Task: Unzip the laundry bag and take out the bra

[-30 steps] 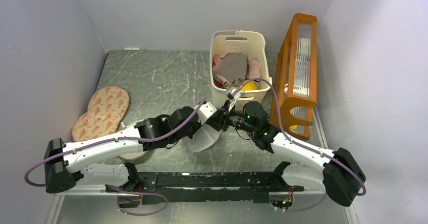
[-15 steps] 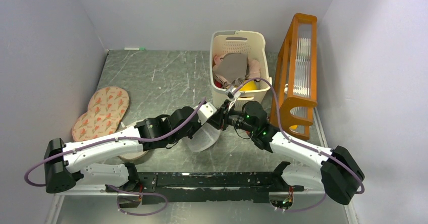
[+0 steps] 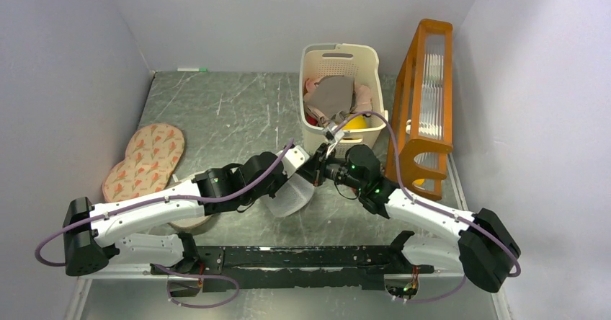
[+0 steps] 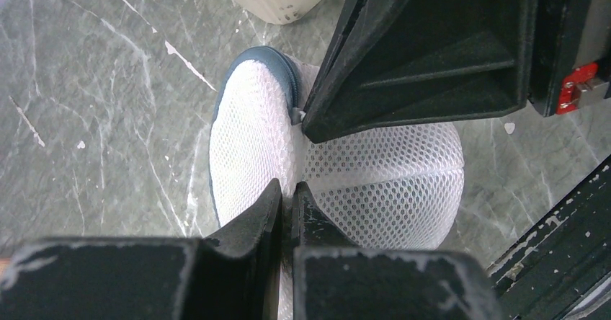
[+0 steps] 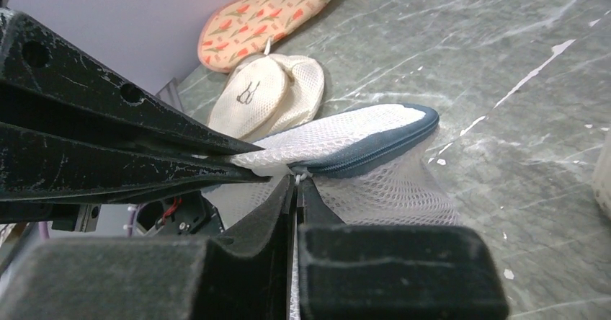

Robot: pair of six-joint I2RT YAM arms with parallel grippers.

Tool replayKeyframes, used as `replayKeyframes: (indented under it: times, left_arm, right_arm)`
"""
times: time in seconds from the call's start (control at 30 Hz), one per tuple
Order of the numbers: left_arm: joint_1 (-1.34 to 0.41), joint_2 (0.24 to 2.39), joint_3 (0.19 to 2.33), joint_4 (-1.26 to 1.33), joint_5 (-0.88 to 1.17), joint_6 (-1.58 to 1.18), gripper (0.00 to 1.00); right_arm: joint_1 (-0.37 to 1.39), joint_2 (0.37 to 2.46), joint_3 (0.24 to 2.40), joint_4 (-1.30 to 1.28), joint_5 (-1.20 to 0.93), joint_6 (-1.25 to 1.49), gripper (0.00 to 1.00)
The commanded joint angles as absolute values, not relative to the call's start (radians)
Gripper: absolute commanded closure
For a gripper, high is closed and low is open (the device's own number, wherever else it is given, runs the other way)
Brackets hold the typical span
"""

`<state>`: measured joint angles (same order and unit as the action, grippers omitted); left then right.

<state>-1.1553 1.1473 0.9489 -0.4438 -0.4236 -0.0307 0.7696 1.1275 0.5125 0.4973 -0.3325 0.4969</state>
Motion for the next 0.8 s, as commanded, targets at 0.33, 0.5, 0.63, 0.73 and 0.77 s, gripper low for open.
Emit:
replayKeyframes:
  times: [0.33, 0.5, 0.63, 0.73, 0.77]
  left_arm:
    - [-1.157, 1.149, 0.959, -0.426, -0.448, -0.034, 0.93]
    - [-1.157, 1.152, 0.957, -0.428, -0.452, -0.035, 0.93]
    - [-1.156, 1.158, 0.960, -0.429, -0.450, -0.032, 0.85]
    - [-1.156, 1.161, 0.963, -0.428, -0.439, -0.042, 0.64]
    - [-1.155, 1.158, 0.963, -0.423, -0.430, -0.047, 0.59]
  right_arm:
    - [0.747, 1.093, 0.544, 0.314, 0.022, 0.393, 1.00]
    - [0.737, 1.132, 0.577, 0.252, 0.066, 0.380, 1.00]
    - [0.736, 1.102, 0.571, 0.266, 0.002, 0.372, 1.00]
    - [0.737, 1.066, 0.556, 0.301, -0.076, 0.349, 1.00]
    - [0.737, 1.059, 0.555, 0.307, -0.100, 0.339, 1.00]
